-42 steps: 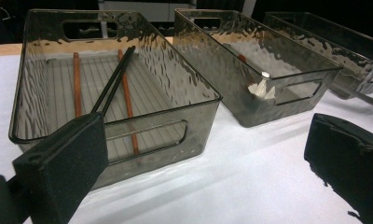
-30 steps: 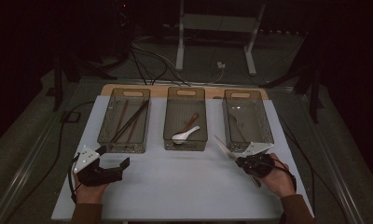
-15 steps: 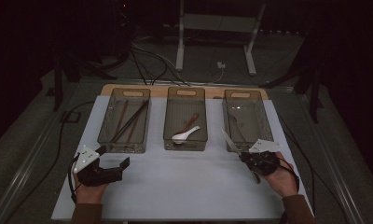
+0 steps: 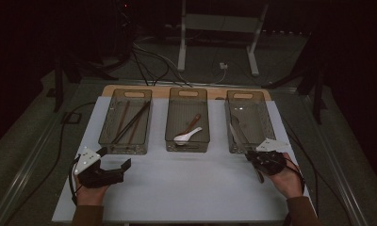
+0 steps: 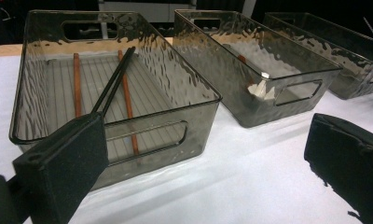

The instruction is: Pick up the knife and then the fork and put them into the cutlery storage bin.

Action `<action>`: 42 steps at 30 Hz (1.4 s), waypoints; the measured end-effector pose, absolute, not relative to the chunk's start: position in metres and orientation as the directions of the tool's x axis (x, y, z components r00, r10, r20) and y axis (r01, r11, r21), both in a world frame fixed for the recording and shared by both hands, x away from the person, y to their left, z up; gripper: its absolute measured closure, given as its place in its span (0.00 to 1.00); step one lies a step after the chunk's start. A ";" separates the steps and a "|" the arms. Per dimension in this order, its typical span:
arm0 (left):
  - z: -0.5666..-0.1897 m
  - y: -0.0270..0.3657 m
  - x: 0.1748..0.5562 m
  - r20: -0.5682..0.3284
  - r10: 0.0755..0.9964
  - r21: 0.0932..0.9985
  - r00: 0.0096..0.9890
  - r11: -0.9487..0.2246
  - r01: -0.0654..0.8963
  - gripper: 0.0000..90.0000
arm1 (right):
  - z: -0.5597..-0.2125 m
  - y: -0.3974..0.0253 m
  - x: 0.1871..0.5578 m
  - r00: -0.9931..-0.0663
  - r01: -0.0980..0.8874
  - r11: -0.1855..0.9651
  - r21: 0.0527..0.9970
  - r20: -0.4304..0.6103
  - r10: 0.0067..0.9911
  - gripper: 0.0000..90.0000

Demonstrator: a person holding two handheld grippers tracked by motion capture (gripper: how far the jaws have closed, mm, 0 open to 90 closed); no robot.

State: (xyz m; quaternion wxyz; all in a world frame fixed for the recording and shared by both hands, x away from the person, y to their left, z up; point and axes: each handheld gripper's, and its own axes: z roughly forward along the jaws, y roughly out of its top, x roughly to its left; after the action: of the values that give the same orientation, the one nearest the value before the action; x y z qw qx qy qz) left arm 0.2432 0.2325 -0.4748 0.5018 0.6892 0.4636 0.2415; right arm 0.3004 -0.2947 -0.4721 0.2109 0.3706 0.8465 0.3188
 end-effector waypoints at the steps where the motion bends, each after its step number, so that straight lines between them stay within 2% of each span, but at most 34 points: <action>1: -0.475 0.232 0.243 -0.133 0.881 0.916 0.454 -0.066 0.397 0.01 | -0.472 -0.295 0.300 -0.635 0.493 0.520 0.697 -0.120 0.763 0.89; 42: -0.475 0.232 0.243 -0.133 0.881 0.915 0.454 -0.067 0.399 0.01 | -0.460 -0.314 0.313 -0.480 0.522 0.365 0.771 -0.088 0.873 0.89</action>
State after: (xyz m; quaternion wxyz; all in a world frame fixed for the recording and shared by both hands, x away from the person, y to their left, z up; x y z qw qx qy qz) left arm 0.2434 0.2319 -0.4751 0.5011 0.6898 0.4639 0.2406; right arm 0.3131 -0.3136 -0.4596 0.2522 0.4434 0.7866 0.3479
